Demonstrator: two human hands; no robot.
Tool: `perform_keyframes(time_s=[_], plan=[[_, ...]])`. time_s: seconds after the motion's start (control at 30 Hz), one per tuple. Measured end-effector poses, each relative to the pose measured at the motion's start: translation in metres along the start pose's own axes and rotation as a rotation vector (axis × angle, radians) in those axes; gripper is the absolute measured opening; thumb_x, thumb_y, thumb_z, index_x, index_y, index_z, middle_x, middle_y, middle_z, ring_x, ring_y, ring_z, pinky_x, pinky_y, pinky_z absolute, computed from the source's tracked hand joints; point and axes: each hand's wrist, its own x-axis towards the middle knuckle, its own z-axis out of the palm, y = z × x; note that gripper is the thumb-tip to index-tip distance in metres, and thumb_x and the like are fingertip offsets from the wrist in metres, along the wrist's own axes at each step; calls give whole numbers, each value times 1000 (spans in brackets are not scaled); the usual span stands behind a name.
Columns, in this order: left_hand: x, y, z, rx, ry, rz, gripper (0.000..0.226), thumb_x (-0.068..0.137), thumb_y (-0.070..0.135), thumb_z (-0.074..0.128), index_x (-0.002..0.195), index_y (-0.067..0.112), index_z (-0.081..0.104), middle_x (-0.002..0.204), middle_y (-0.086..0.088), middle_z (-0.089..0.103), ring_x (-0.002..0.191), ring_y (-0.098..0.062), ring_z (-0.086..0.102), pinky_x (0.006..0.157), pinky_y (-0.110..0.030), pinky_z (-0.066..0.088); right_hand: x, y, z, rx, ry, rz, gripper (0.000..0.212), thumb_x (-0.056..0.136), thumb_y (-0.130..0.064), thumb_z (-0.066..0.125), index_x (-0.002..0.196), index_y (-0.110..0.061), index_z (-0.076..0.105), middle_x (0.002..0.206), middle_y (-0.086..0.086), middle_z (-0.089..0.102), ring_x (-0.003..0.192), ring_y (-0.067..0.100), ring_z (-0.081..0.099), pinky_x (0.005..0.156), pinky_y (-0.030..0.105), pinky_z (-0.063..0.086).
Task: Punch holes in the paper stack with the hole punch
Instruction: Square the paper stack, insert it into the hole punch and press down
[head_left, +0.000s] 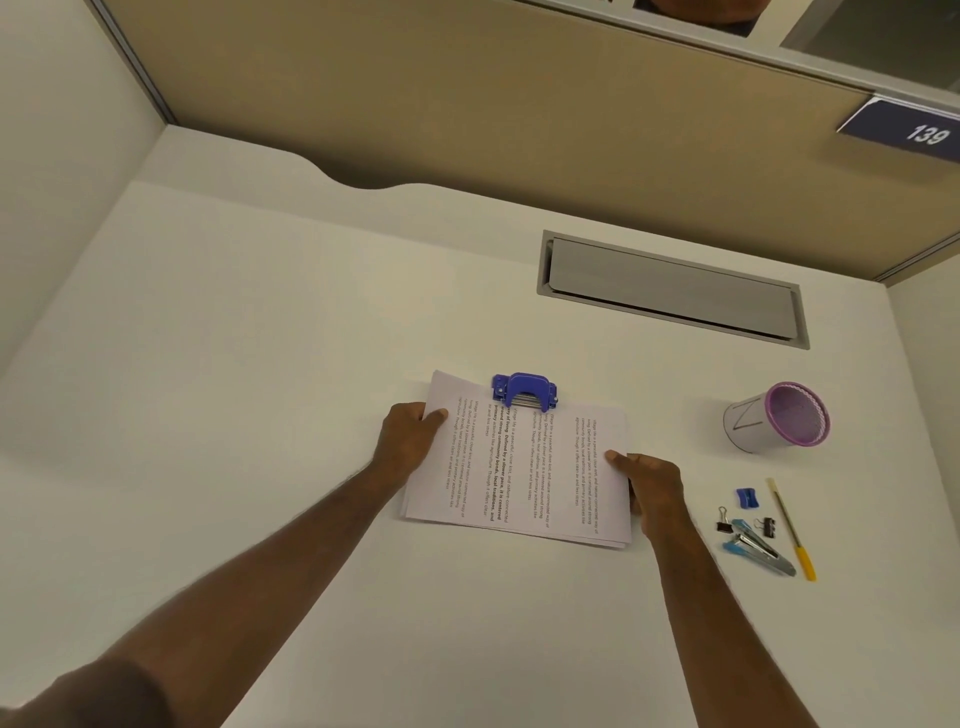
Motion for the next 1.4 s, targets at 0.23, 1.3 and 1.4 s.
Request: perform_keyframes(time_s=[0.23, 1.3, 1.4], plan=[[-2, 0, -7, 90, 43, 56, 45, 99, 28, 59, 59, 14, 46, 62, -1, 53, 58, -20, 47, 60, -31, 38, 0, -2, -3, 24, -25, 4, 24, 86, -24, 77, 78, -5, 64, 103, 28, 73, 82, 42, 67, 88, 62, 54], [35, 81, 55, 737, 170, 773, 55, 98, 56, 50, 139, 19, 58, 133, -6, 65, 127, -26, 56, 112, -44, 35, 19, 55, 59, -984, 109, -905, 83, 100, -62, 30, 160, -17, -5, 168, 3, -10, 155, 21, -8, 126, 50, 3], [53, 96, 79, 992, 115, 709, 84, 96, 71, 14, 162, 19, 18, 170, -11, 18, 158, -32, 12, 127, -56, 3, 20, 56, 60, -978, 104, -899, 83, 99, -65, 27, 160, -18, -5, 168, 2, -10, 155, 21, -8, 125, 49, 2]])
